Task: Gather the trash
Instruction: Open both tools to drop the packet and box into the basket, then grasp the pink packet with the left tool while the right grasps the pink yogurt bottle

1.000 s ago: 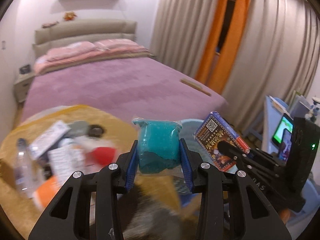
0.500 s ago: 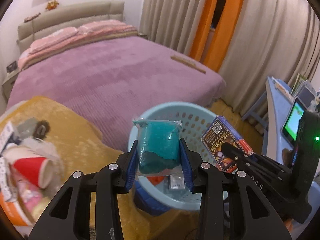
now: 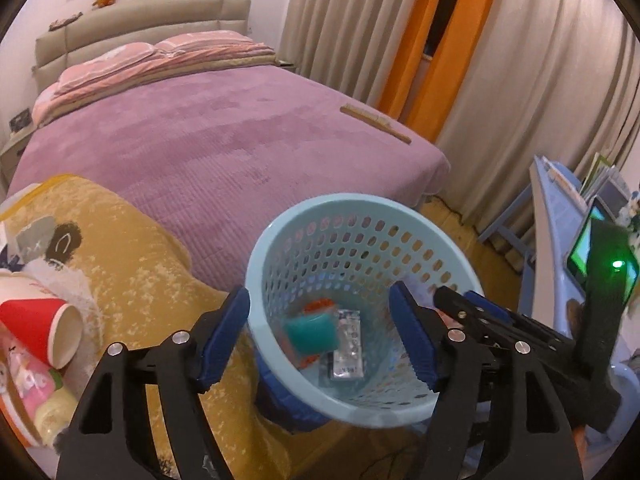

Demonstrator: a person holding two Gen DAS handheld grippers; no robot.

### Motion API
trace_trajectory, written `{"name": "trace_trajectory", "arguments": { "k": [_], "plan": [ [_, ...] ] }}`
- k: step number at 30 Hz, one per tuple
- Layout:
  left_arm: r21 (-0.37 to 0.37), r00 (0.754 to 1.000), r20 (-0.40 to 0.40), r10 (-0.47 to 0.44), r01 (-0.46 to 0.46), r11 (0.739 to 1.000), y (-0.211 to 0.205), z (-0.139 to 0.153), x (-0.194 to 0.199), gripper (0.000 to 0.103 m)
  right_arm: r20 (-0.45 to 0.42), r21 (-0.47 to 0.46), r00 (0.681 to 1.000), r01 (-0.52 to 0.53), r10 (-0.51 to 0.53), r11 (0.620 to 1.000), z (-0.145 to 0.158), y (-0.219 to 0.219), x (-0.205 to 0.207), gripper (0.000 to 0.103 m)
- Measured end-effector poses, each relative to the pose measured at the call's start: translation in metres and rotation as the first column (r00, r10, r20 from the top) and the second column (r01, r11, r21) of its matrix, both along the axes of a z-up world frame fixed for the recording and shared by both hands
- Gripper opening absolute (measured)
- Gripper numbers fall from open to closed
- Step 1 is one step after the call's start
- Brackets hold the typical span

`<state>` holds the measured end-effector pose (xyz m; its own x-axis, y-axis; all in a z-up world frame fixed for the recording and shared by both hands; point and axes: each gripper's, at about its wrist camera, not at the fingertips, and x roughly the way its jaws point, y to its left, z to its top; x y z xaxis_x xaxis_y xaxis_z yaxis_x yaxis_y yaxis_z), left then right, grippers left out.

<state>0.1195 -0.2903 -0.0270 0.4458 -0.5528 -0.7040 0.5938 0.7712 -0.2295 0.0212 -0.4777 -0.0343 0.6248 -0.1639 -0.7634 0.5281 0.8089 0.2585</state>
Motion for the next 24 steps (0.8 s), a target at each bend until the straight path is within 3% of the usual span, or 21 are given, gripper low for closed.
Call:
{"name": "trace_trajectory", "arguments": {
  "k": [7,14,19,24],
  "plan": [
    [-0.092,0.999,-0.001,0.034,-0.034,0.995,0.033,0.029,-0.013,0.078,0.073,-0.001,0.996,-0.049,0.049,0.999,0.019,0.014,-0.013,0.060],
    [-0.128,0.991,0.105,0.079,-0.066,0.990,0.087,0.073,-0.051,0.080,0.173,-0.103,0.968,-0.164,0.180,0.981,0.065,0.071,-0.022,0.060],
    [-0.132,0.969,0.172,0.174,-0.153,0.979,0.152,0.093,-0.079,0.086,0.245,-0.168,0.920,-0.270,0.305,0.948,0.093,0.122,-0.024,0.060],
    [-0.108,0.935,0.195,0.297,-0.281,0.954,0.226,0.093,-0.097,0.088,0.271,-0.235,0.855,-0.387,0.443,0.891,0.106,0.181,-0.017,0.060]
  ]
}}
